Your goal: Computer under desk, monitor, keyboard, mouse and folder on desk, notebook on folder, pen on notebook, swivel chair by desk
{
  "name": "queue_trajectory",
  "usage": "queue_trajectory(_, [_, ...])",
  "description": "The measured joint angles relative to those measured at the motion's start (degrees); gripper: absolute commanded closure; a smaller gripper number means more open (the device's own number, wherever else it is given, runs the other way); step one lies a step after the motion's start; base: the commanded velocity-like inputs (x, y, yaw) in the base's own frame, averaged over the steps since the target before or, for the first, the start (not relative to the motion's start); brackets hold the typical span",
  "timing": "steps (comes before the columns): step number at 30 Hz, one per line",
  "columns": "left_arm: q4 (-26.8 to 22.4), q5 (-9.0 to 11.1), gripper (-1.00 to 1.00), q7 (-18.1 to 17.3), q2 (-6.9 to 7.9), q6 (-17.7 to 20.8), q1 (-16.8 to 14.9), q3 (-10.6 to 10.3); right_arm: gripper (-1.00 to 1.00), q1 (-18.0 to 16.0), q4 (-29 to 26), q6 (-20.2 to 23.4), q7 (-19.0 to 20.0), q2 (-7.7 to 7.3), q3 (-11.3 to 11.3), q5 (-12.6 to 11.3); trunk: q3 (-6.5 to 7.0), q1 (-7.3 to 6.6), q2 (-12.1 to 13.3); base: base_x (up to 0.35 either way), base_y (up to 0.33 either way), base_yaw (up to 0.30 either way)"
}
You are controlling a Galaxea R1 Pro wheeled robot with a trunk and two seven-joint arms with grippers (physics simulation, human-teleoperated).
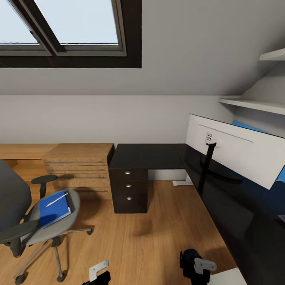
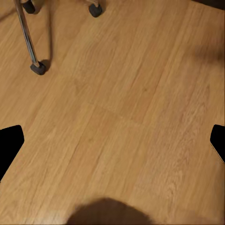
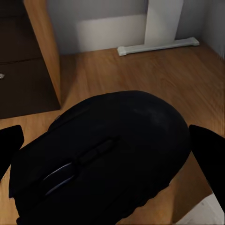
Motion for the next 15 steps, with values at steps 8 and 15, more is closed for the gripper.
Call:
queue_trajectory(8, [0.02,0.00,-1.00,0.01,0.01,0.00,0.00,0.00,1.00,0.00,0.72,0.00,0.00,-0.09,0.12,0.18,0.00,0.00,0.00,0.320,0.117,0.000])
queue_trajectory(15, [0.08,0.00,-1.00,0.00,0.00,0.00,0.00,0.00,1.00,0.00,0.81,0.00,0.01,-0.06,0.14,0.36,0.00,0.00,0.00,0.320,0.119,0.000])
